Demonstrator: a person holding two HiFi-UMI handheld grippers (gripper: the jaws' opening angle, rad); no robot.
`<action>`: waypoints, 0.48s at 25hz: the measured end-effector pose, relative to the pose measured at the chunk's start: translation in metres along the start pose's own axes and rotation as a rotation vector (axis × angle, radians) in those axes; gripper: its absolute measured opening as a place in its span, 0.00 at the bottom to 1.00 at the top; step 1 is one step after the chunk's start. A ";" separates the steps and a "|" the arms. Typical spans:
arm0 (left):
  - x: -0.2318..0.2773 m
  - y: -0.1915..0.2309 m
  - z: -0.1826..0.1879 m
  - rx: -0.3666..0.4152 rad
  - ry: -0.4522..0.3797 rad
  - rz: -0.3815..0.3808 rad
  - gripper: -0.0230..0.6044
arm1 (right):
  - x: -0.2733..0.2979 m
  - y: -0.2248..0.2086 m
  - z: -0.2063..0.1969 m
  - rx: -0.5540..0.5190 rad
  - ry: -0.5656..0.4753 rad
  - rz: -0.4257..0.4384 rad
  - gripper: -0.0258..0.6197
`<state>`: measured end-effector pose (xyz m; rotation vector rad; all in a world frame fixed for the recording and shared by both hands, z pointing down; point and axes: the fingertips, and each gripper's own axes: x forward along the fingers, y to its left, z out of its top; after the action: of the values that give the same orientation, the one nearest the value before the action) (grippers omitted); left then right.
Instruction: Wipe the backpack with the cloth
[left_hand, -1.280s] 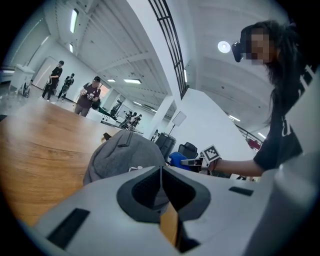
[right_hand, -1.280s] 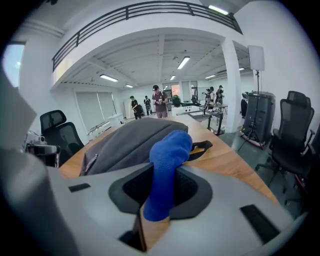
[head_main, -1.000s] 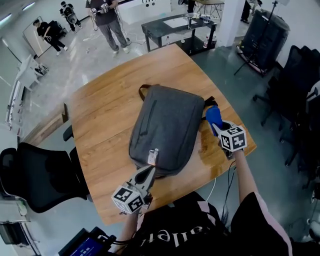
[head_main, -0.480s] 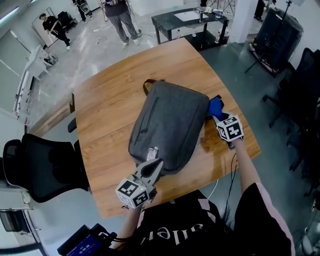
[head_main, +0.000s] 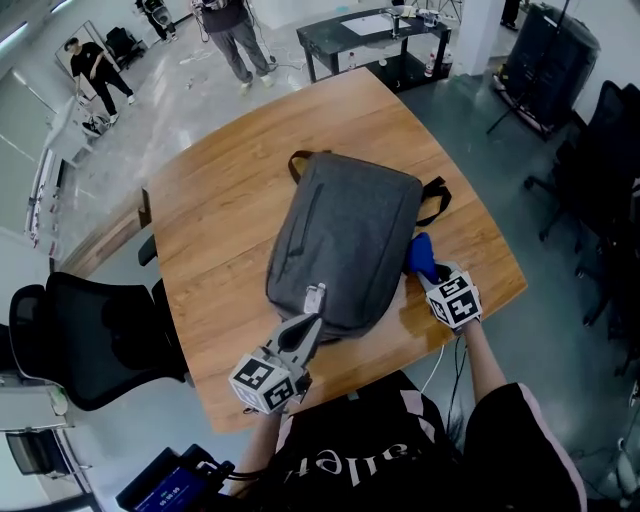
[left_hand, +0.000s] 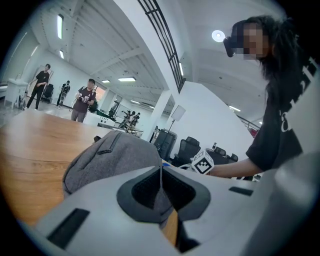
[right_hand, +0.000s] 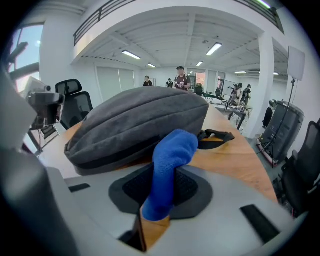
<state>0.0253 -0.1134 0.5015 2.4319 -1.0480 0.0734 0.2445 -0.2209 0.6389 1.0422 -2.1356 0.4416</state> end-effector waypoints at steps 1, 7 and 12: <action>-0.002 0.001 -0.003 0.001 0.000 -0.001 0.04 | -0.002 0.010 -0.006 0.011 -0.001 0.005 0.18; -0.019 0.007 -0.011 -0.004 0.004 -0.020 0.04 | -0.017 0.062 -0.025 0.106 -0.008 0.001 0.18; -0.052 0.016 -0.004 -0.004 0.014 -0.047 0.04 | -0.035 0.112 -0.025 0.142 0.004 -0.018 0.18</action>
<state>-0.0215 -0.0860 0.4998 2.4478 -0.9836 0.0727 0.1821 -0.1185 0.6318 1.1364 -2.1142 0.5932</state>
